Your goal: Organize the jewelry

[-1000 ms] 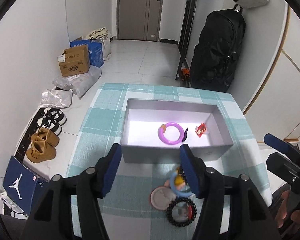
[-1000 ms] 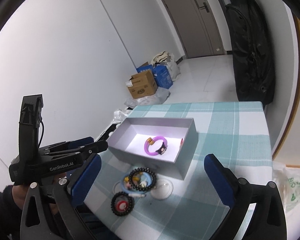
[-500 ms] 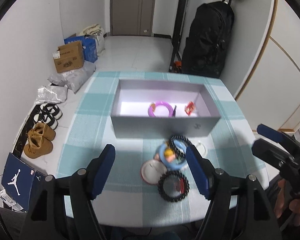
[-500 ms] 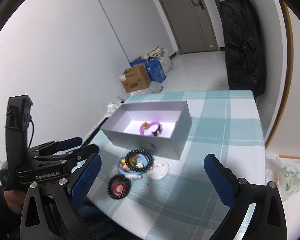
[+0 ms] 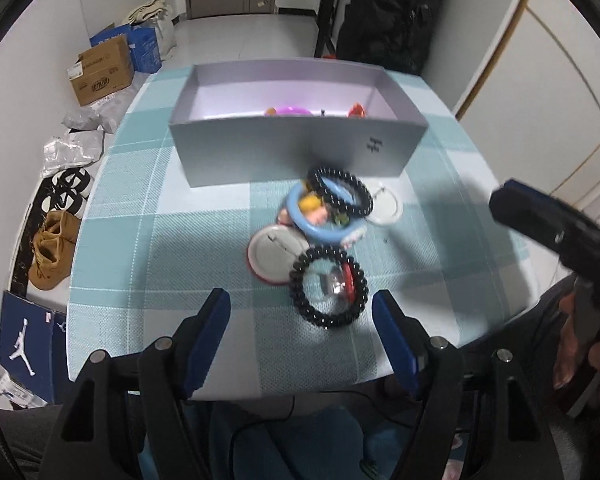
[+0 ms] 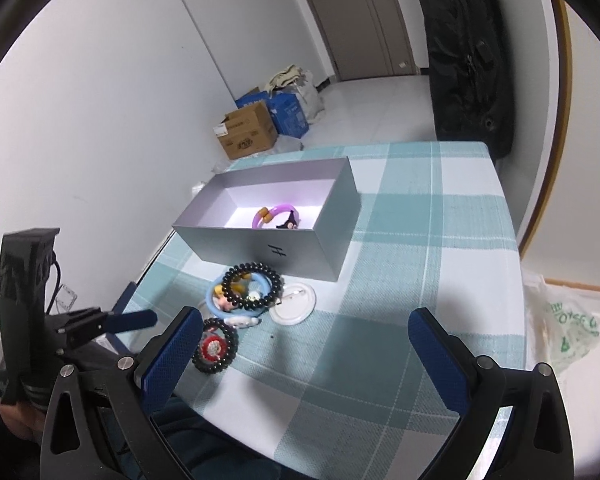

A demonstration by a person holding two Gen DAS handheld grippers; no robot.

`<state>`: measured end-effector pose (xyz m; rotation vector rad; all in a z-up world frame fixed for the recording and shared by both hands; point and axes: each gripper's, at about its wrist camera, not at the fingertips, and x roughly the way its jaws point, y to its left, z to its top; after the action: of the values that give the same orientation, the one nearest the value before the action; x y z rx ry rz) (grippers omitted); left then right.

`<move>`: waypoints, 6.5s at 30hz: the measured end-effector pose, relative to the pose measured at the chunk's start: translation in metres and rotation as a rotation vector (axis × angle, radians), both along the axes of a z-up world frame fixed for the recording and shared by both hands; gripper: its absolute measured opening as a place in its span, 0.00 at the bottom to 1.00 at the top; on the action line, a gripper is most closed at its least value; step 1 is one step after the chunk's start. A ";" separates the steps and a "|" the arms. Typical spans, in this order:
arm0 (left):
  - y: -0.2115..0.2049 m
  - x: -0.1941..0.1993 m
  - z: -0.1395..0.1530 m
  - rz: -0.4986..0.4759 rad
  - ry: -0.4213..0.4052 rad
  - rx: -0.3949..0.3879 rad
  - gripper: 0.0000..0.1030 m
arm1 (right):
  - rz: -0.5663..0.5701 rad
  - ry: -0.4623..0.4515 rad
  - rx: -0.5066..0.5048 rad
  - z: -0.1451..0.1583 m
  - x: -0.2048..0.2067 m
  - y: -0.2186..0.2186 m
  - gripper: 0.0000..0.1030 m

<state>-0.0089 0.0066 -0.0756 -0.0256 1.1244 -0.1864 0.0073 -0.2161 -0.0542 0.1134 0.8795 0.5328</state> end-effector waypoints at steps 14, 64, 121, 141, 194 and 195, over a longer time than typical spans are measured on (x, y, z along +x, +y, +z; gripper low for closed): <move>-0.014 0.006 -0.015 -0.030 0.035 0.078 0.67 | -0.032 0.040 0.013 -0.006 0.005 -0.005 1.00; 0.000 0.020 0.015 -0.088 -0.061 -0.285 0.42 | -0.070 0.097 0.035 -0.015 0.014 -0.009 1.00; 0.028 0.022 -0.018 -0.039 0.038 -0.036 0.45 | 0.110 0.050 -0.346 -0.048 -0.007 0.042 0.52; 0.019 0.015 -0.008 -0.068 -0.006 -0.008 0.00 | 0.089 0.074 -0.236 -0.039 -0.002 0.031 0.01; 0.048 0.025 0.046 0.115 -0.228 -0.167 0.36 | 0.252 0.038 -0.297 -0.044 -0.023 0.068 0.40; 0.047 0.024 0.047 0.123 -0.240 -0.172 0.36 | 0.236 0.050 -0.264 -0.042 -0.019 0.063 0.39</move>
<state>0.0150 0.0537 -0.0285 -0.2199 0.8624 -0.1708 -0.0119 -0.1529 -0.0960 -0.2211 1.0115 0.6303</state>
